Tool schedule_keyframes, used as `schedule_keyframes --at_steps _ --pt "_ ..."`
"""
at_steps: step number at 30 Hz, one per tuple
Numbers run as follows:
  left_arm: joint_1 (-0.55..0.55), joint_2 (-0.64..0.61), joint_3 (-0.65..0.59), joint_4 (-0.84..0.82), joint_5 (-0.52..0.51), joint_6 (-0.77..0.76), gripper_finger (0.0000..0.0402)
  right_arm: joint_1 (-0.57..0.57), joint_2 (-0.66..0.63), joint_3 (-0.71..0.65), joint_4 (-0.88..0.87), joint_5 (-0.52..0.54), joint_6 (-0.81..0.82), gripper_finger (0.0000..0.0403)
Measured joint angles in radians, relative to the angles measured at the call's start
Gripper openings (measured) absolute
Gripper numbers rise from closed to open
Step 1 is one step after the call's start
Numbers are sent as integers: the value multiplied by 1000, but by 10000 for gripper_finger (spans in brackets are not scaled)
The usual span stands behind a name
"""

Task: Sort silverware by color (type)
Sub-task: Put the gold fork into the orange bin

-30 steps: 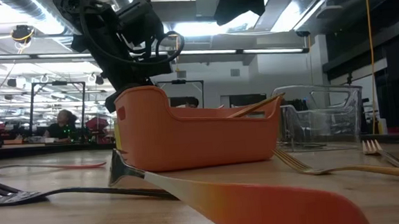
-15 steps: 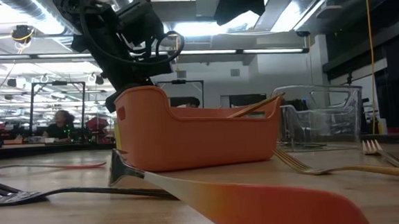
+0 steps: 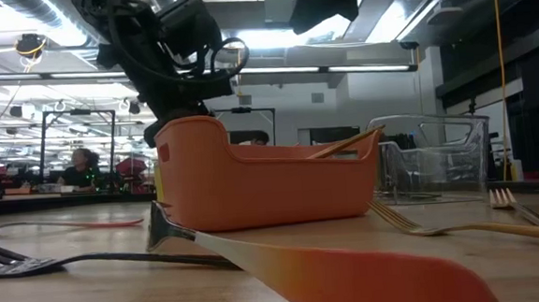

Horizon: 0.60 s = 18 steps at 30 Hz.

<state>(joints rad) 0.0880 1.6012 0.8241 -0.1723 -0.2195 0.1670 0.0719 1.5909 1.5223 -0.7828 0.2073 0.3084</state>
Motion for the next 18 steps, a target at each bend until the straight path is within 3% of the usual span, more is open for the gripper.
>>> schedule_keyframes --at_steps 12,18 --pt "-25 -112 171 -119 -8 2 77 1 -1 77 -195 -37 24 74" --pt "-24 -232 224 -218 -7 2 77 23 -10 178 -395 21 37 74"
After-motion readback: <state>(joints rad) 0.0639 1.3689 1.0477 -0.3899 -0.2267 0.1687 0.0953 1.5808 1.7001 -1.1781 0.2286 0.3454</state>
